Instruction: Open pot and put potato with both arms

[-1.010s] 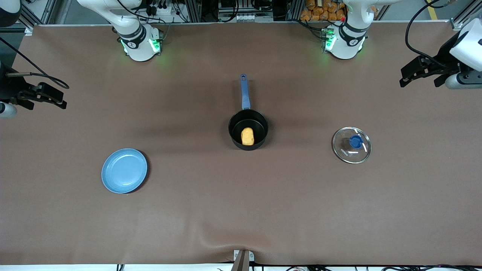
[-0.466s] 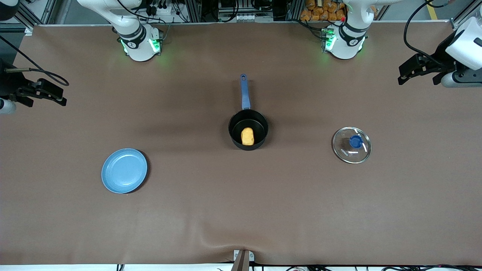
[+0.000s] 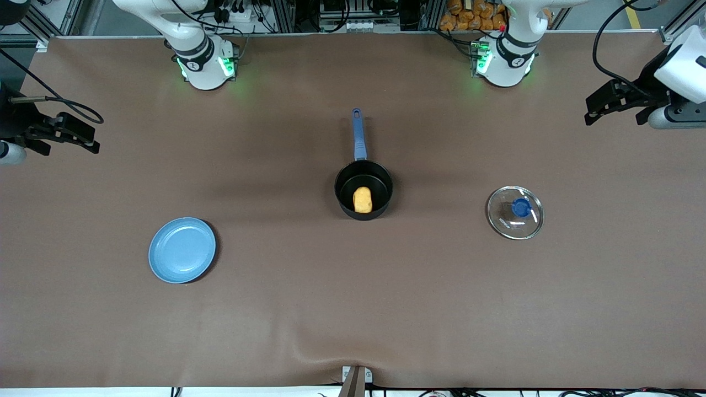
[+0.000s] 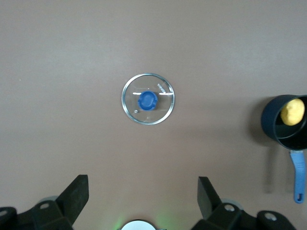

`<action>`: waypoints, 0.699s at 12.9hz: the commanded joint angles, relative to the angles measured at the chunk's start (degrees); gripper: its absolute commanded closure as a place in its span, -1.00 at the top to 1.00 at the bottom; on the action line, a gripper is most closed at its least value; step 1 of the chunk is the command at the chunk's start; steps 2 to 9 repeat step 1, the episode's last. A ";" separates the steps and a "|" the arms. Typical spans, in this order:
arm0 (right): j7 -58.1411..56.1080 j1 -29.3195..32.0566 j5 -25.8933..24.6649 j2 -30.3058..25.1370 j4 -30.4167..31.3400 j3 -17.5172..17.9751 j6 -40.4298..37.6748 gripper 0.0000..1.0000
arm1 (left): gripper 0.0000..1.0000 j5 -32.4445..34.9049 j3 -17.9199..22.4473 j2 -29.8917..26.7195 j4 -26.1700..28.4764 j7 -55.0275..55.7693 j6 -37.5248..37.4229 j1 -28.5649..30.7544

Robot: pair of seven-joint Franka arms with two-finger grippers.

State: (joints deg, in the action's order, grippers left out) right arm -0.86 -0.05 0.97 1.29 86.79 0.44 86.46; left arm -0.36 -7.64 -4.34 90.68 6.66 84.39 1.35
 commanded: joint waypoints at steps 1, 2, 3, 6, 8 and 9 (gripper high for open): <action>0.68 -0.13 0.26 -0.33 -0.39 -0.09 -0.68 1.00 | 1.00 2.30 -0.09 0.65 -1.56 0.02 -1.86 -0.12; 0.68 -0.13 0.26 -0.33 -0.39 -0.09 -0.68 1.00 | 1.00 2.30 -0.09 0.65 -1.56 0.02 -1.86 -0.12; 0.68 -0.13 0.26 -0.33 -0.39 -0.09 -0.68 1.00 | 1.00 2.30 -0.09 0.65 -1.56 0.02 -1.86 -0.12; 0.68 -0.13 0.26 -0.33 -0.39 -0.09 -0.68 1.00 | 1.00 2.30 -0.09 0.65 -1.56 0.02 -1.86 -0.12; 0.68 -0.13 0.26 -0.33 -0.39 -0.09 -0.68 1.00 | 1.00 2.30 -0.09 0.65 -1.56 0.02 -1.86 -0.12; 0.68 -0.13 0.26 -0.33 -0.39 -0.09 -0.68 1.00 | 1.00 2.30 -0.09 0.65 -1.56 0.02 -1.86 -0.12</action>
